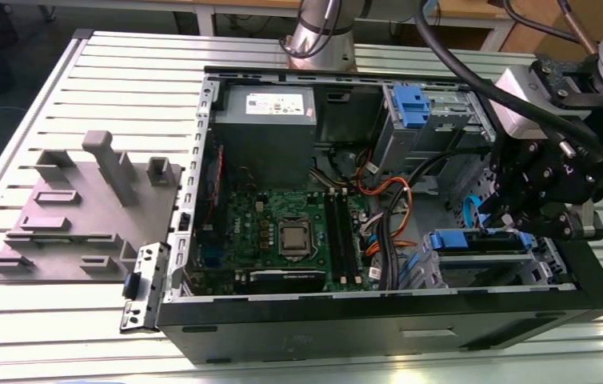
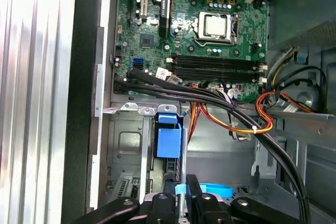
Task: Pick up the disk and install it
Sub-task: 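Insert the first disk wire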
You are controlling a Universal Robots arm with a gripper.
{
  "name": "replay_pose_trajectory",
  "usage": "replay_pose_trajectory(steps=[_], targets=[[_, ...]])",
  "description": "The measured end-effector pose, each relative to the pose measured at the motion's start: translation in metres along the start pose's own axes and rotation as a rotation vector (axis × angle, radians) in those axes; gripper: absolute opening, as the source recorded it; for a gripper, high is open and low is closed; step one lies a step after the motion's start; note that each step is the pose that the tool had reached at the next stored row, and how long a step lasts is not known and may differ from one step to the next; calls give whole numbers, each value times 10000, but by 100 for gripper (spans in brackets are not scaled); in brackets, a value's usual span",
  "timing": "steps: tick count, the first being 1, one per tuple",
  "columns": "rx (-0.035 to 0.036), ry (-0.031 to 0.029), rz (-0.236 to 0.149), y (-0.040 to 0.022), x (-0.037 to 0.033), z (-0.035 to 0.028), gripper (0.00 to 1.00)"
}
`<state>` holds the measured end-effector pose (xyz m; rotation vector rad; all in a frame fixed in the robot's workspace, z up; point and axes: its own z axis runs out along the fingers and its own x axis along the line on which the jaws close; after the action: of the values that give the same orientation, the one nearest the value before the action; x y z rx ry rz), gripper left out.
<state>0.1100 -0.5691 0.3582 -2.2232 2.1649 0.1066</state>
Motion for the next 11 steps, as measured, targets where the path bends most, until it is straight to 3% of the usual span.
replay_pose_trajectory(steps=[11], targets=[[13, -4, 172, 1, -4, -20, 23]])
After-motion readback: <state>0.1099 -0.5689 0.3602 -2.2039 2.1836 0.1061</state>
